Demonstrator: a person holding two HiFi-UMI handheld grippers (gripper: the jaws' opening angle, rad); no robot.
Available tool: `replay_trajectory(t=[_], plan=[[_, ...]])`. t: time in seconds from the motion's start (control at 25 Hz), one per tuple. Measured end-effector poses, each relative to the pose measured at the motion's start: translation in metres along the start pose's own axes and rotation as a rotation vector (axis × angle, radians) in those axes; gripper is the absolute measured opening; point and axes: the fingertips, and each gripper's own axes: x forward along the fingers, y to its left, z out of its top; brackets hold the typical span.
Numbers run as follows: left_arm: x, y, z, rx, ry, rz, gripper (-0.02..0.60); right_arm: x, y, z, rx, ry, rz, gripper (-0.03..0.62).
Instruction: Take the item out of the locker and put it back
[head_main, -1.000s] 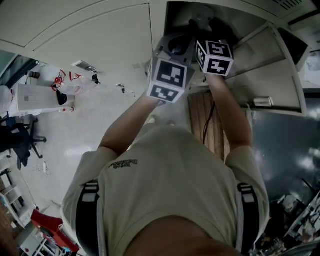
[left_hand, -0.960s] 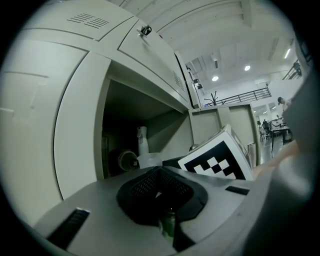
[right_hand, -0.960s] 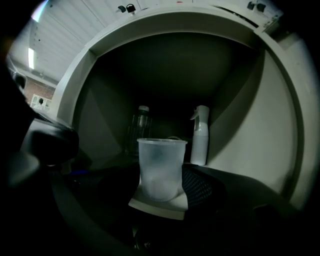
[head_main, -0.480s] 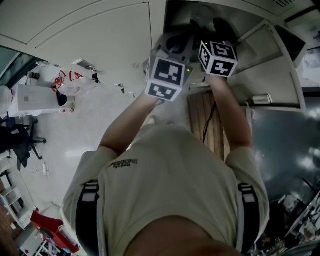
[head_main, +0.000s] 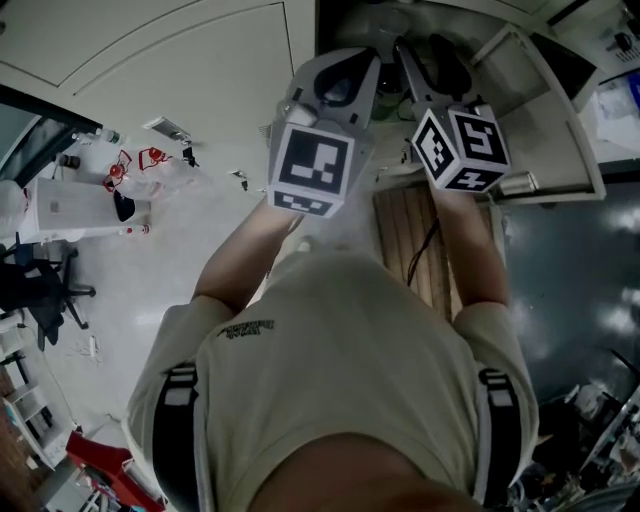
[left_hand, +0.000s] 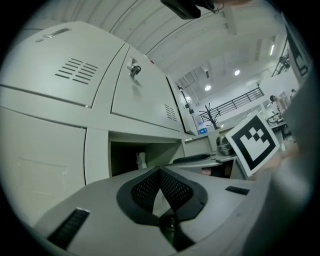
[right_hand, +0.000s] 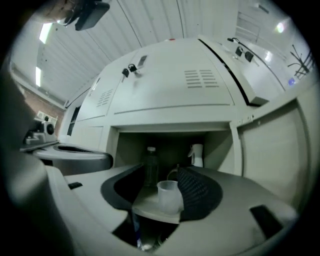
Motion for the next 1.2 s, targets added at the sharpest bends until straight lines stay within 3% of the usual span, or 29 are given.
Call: replay_trajectory(t=[0.12,0.2,0.36,0.64,0.76,0.92,1.2], plan=[[-0.009,-0.004,0.018,0.001,-0.028,-0.006,0.014,-0.020,0.006,0.022,-0.019,-0.041,0.017,0.185],[-0.016,-0.008,0.029,0.010,-0.047,-0.011,0.014,-0.034,0.010,0.035,-0.028,-0.070,0.023,0.122],[-0.034,-0.015,0.051,0.023,-0.090,-0.019,0.014,-0.059,0.023,0.053,-0.033,-0.113,0.064,0.103],[-0.061,-0.026,0.055,0.003,-0.083,-0.029,0.014,-0.098,0.046,0.049,-0.081,-0.096,0.129,0.003],[-0.069,-0.032,0.047,0.007,-0.058,-0.040,0.014,-0.110,0.053,0.034,-0.092,-0.059,0.148,0.003],[-0.080,-0.043,0.037,0.079,-0.026,-0.025,0.014,-0.124,0.061,0.022,-0.059,-0.039,0.160,0.003],[-0.088,-0.058,0.008,0.000,0.029,-0.060,0.014,-0.136,0.063,0.008,-0.027,-0.016,0.159,0.003]])
